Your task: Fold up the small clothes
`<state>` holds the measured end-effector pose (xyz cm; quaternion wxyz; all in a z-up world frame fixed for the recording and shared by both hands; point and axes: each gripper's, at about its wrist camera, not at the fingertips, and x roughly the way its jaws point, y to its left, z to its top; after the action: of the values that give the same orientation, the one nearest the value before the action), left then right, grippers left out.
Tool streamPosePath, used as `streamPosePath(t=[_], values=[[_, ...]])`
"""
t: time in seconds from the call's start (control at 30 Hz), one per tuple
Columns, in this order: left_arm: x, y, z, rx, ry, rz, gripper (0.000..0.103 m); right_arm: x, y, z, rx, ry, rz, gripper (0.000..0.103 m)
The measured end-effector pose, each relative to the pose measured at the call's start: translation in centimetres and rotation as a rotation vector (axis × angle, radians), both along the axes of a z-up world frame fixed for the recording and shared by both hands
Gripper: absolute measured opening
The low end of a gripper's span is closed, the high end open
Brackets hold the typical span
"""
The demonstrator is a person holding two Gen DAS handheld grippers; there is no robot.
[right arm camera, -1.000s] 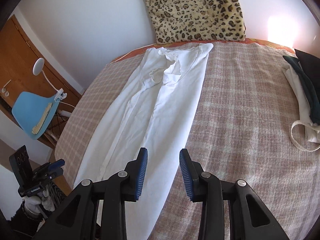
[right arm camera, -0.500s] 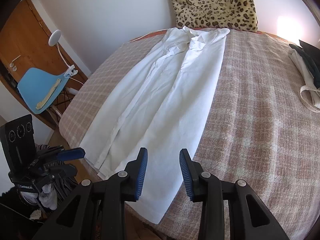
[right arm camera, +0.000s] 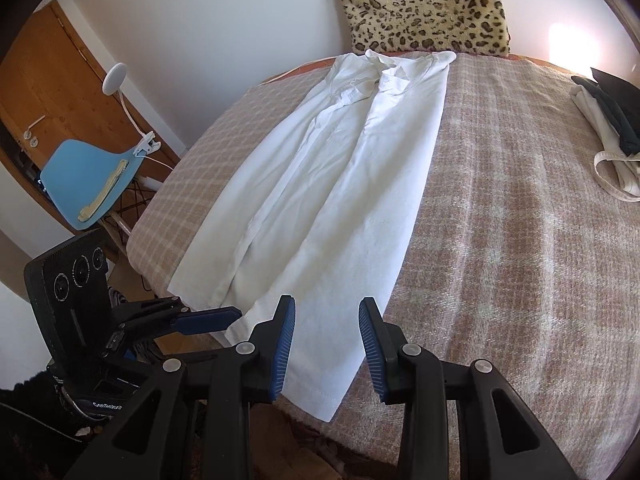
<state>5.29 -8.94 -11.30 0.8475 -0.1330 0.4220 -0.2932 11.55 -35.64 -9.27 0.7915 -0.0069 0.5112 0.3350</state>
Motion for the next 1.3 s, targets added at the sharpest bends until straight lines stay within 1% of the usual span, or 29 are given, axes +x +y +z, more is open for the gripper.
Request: streamPosePath(t=[0.03,0.13,0.2,0.27,0.43,0.53,0.6,0.63,0.67,0.7,0.73,0.77,0.8,0.83,0.93,0.97,1.07,1.13,1.2,1.23,1.3], values=[[-0.1,0.0,0.0,0.004,-0.005,-0.001,0.002,-0.1,-0.1,-0.2,-0.003,0.007,0.0,0.036],[-0.6,-0.2,0.0,0.005,-0.018,-0.007,0.002,-0.1,-0.1,-1.4,-0.032,0.033,0.001,0.036],[-1.2,0.0,0.1,0.015,-0.023,0.009,0.002,-0.2,0.1,-2.2,-0.059,0.049,0.007,0.036],[-1.9,0.5,-0.1,0.051,-0.028,0.036,0.002,-0.3,0.3,-2.7,-0.087,0.054,0.018,0.036],[-2.9,1.5,-1.0,0.065,0.021,0.043,0.002,-0.3,0.6,-2.9,-0.12,0.05,0.032,0.035],[-3.6,2.4,-0.2,0.051,0.018,0.059,0.002,-0.5,0.9,-2.8,-0.137,0.05,0.039,0.035],[-4.2,3.0,0.8,0.07,-0.012,0.052,0.002,-0.8,0.7,-2.7,-0.131,0.062,0.037,0.035],[-4.6,3.1,1.2,0.105,-0.028,0.028,0.005,-1.1,0.6,-2.5,-0.131,0.062,0.035,0.036],[-4.9,3.0,1.6,0.159,-0.049,0.009,0.013,-1.3,0.5,-2.3,-0.134,0.056,0.038,0.036],[-5.2,3.0,1.9,0.21,-0.068,0.002,0.019,-1.5,0.5,-2.0,-0.138,0.042,0.042,0.036],[-5.4,3.2,2.2,0.253,-0.077,0.007,0.037,-1.7,0.4,-1.6,-0.143,0.022,0.047,0.036],[-5.3,3.6,2.3,0.271,-0.078,0.019,0.053,-1.9,0.5,-1.3,-0.147,0.006,0.053,0.036],[-5.2,4.0,2.5,0.268,-0.076,0.034,0.055,-2.0,0.6,-1.2,-0.152,-0.003,0.058,0.036],[-5.0,4.6,2.5,0.261,-0.064,0.053,0.056,-2.1,0.8,-1.2,-0.154,0.0,0.057,0.037],[-4.1,6.5,2.2,0.217,-0.033,0.125,0.056,-1.9,0.8,-1.8,-0.155,0.044,0.021,0.037],[-4.0,6.9,2.1,0.203,-0.028,0.136,0.056,-1.9,0.3,-1.9,-0.143,0.053,0.009,0.039],[-3.7,7.3,1.5,0.184,-0.009,0.146,0.056,-2.2,-0.2,-2.0,-0.094,0.056,-0.003,0.039],[-3.5,7.4,1.1,0.177,0.01,0.152,0.055,-2.8,-0.1,-1.5,-0.035,0.045,0.03,0.038],[-3.2,7.5,0.9,0.162,0.023,0.152,0.055,-3.7,0.7,-1.0,0.002,0.044,0.096,0.033],[-3.1,7.6,0.9,0.161,0.023,0.155,0.055,-4.2,1.5,-0.9,0.007,0.043,0.135,0.031],[-3.0,7.8,1.0,0.161,0.018,0.162,0.055,-5.3,3.4,-1.0,-0.027,0.019,0.201,0.031]])
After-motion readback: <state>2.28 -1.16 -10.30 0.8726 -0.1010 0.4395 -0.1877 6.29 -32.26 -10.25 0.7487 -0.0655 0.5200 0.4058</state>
